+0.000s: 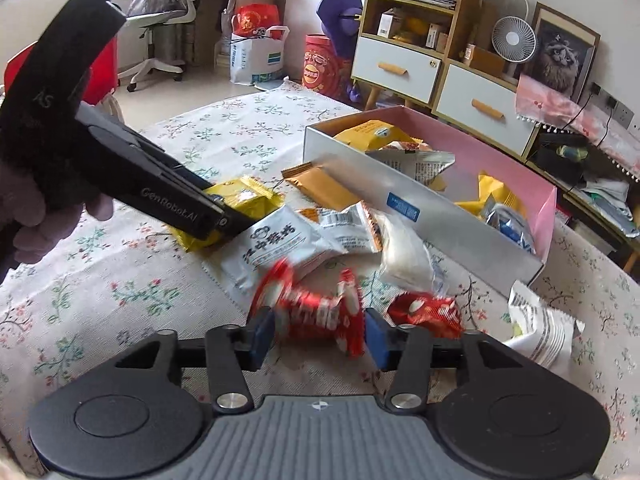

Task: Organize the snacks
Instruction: 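Grasp the red wrapper with the right gripper while the left holds the yellow packet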

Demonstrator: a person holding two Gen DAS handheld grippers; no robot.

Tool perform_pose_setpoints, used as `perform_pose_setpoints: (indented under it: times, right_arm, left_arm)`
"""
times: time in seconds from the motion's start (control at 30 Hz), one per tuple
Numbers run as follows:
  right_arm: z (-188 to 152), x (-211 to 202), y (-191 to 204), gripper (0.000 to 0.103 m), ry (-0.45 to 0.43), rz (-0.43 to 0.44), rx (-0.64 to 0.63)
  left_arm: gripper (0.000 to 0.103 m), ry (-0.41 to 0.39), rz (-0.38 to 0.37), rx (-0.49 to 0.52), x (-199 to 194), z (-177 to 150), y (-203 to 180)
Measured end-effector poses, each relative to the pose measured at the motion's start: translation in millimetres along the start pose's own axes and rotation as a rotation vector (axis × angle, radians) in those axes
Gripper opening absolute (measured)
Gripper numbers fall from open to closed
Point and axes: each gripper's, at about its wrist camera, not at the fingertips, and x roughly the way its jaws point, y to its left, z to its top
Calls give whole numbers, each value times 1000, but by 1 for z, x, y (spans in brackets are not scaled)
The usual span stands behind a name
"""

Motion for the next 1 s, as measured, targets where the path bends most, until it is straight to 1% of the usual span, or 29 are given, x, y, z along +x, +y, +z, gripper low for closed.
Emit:
perform_pose_setpoints:
  times: [0.03,0.13,0.23,0.3,0.37,0.4,0.43,0.47,0.63,0.7,0.9,1.0]
  right_arm:
    - [2,1,0,44,-5,-6,-6]
    - [7,8,1,48,-9,-7,-28]
    - [12,12,6,48,-18,-23,-59]
    - [16,13,7,43,-30,-28,-72]
    - [20,14,7,29,-34,-16,-75]
    - [21,14,8,28,-33,-11,-79]
    - [22,14,10,17,-33,-10,-87]
    - [22,14,12,1,-34,-6,-95]
    - [21,13,16,0,-21,9,-103]
    - [21,10,14,0,-21,15,-88]
    - [25,-4,5,0,-54,32,-11]
    - [27,-10,1,0,-71,30,7]
  left_arm:
    - [49,0,1,3,0,0,0]
    - [49,-2,3,12,1,0,-1]
    - [48,-4,3,17,1,0,-1]
    - [48,-5,1,18,1,0,0]
    - [48,-6,1,18,0,-1,0]
    - [48,-6,0,15,0,-1,1]
    - [48,-6,-1,11,0,-1,2]
    - [48,-5,-3,8,-1,-1,2]
    - [48,-5,-13,-8,-4,1,5]
    - [48,-8,-17,-13,-5,2,5]
    - [48,-22,-22,-28,-11,5,8]
    - [48,-27,-22,-34,-12,8,8]
